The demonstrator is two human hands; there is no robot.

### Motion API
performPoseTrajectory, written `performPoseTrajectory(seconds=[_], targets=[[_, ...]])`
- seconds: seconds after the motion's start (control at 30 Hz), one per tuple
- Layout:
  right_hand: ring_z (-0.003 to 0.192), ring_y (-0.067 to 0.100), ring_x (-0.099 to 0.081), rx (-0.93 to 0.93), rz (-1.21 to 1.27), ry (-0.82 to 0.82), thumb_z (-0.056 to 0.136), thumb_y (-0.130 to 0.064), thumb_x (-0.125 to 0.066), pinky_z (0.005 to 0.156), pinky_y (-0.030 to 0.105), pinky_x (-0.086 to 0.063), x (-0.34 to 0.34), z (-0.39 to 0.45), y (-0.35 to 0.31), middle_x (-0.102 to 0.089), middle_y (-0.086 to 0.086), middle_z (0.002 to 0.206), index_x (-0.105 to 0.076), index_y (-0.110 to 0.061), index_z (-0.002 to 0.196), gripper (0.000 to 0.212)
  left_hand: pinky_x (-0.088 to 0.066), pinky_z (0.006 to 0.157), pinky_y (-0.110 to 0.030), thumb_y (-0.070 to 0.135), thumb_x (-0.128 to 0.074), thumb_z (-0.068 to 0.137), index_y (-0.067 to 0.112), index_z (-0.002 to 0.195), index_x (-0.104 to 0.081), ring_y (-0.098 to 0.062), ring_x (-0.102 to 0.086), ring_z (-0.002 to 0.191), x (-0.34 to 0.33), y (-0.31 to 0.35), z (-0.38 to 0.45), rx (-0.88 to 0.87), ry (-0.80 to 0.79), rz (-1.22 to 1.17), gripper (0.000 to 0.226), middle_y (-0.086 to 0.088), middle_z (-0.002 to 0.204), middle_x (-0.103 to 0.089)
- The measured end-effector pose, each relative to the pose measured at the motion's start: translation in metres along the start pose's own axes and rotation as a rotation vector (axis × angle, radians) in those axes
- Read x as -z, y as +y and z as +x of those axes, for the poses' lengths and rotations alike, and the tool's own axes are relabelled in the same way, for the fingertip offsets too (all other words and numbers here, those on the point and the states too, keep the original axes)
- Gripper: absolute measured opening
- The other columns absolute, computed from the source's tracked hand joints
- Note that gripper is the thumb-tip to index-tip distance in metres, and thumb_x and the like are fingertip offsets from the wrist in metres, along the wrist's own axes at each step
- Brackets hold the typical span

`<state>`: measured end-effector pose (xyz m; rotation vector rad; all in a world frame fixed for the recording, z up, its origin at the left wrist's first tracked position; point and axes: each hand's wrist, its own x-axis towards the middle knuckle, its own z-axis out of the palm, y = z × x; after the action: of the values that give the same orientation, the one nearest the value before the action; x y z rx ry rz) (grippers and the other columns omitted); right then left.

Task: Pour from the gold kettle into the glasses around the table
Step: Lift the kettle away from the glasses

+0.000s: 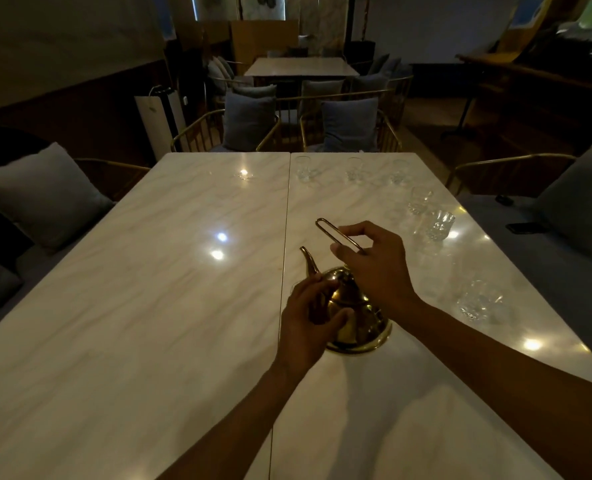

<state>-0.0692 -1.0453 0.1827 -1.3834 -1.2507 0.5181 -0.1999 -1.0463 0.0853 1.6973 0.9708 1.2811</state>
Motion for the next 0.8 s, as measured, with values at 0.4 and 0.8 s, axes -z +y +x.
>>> performPoseTrajectory(seconds=[0.4, 0.8], targets=[[0.037, 0.016, -0.043, 0.008, 0.134, -0.235, 0.082, -0.015, -0.075, 0.041, 0.027, -0.04, -0.037, -0.038, 0.027, -0.066, 0.007, 0.058, -0.068, -0.016, 0.104, 0.023, -0.049, 0.104, -0.044, 0.05, -0.075, 0.07, 0.041, 0.12, -0.06, -0.001, -0.045, 0.129, 0.017, -0.023, -0.058, 0.142, 0.193, 0.082, 0.053, 0.014, 0.136, -0.052], [0.041, 0.021, -0.051, -0.036, 0.185, -0.43, 0.08, -0.012, -0.076, 0.047, 0.031, -0.045, -0.134, -0.043, 0.037, -0.068, -0.005, 0.06, -0.071, -0.015, 0.101, 0.022, -0.049, 0.104, -0.038, 0.019, -0.083, 0.074, 0.023, 0.122, -0.064, -0.012, -0.046, 0.13, 0.076, -0.073, -0.074, 0.279, 0.411, 0.153, 0.052, 0.004, 0.138, -0.052]])
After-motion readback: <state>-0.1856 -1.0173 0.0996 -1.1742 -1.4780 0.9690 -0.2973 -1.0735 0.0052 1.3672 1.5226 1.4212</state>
